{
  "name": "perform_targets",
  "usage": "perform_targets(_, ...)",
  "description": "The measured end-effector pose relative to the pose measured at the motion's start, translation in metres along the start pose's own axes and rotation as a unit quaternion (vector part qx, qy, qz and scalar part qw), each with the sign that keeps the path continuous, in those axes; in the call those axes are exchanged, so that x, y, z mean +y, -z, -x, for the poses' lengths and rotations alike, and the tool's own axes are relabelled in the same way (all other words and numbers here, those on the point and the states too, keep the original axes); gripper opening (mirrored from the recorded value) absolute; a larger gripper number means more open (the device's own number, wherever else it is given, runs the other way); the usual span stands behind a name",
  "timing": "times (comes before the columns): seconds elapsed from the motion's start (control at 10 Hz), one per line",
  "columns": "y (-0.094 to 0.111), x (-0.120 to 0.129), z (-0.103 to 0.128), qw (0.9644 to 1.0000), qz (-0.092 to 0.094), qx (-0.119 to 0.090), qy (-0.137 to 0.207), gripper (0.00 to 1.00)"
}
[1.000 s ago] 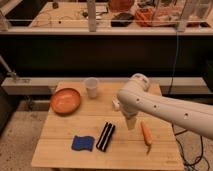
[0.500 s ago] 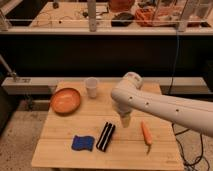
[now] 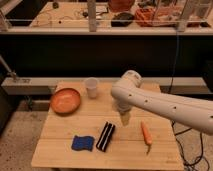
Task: Move the arm in a circular motion
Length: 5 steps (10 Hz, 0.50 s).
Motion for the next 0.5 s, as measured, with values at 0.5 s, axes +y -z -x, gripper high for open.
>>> perform_targets(0.5,-0.004,-0.013,-0.006,1.0000,0.001,-0.005,-0.002,0.80)
